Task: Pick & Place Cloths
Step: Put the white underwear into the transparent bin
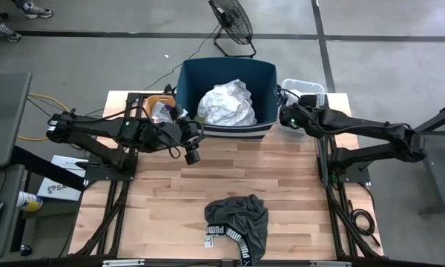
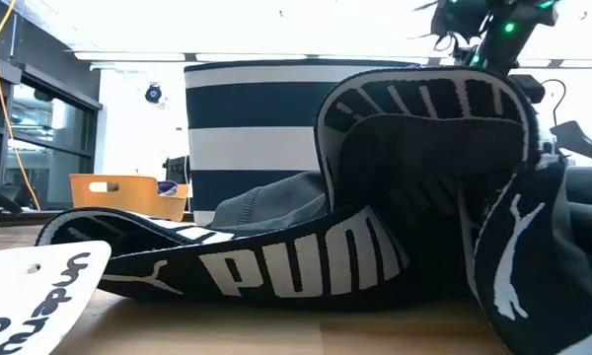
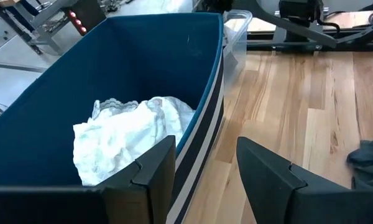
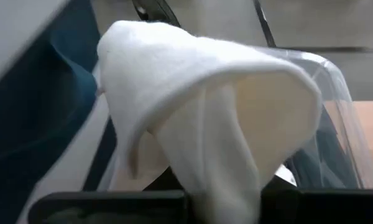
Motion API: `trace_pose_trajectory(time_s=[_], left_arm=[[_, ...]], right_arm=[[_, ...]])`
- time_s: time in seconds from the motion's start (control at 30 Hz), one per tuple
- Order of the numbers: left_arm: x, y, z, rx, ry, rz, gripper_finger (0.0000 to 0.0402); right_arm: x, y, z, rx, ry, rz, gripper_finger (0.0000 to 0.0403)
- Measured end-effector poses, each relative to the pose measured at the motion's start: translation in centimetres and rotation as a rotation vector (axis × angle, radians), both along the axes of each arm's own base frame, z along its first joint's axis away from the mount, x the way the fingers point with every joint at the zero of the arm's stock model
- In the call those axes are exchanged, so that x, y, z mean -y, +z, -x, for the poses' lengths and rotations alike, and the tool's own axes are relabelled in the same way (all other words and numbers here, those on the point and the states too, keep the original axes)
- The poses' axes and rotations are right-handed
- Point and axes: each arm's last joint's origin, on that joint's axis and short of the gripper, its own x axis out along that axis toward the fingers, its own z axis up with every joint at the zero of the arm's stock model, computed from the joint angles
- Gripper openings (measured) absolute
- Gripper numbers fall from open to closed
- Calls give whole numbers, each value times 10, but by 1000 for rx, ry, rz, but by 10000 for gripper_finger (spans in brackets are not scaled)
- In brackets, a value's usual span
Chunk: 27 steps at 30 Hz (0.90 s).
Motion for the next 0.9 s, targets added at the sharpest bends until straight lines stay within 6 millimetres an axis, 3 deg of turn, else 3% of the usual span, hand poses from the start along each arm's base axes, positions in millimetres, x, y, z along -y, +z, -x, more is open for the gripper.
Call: trace_pose_trajectory(time_s=[0.37,0.53,0.9], left_arm=[[0,0,0,0,0,0,166],[0,0,0,0,0,0,166],[0,0,0,0,0,0,166]], right_arm=[[24,-22,-5,-239,26,-86,29],[31,-27,-5,-270,64,-151,31],[32,-26,-4,-237,76,-181,119]])
